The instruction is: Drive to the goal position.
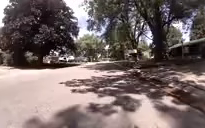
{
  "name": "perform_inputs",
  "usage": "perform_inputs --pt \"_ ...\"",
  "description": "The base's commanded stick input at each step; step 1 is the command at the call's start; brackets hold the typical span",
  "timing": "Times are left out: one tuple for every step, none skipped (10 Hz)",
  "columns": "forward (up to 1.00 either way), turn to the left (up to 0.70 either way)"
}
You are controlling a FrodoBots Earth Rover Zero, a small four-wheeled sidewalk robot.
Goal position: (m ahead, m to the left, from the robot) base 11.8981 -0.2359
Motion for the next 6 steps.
perform_inputs --pt "0.70 0.00" --pt "0.70 0.00" --pt "0.70 0.00" --pt "0.70 0.00" --pt "0.70 0.00" --pt "0.70 0.00"
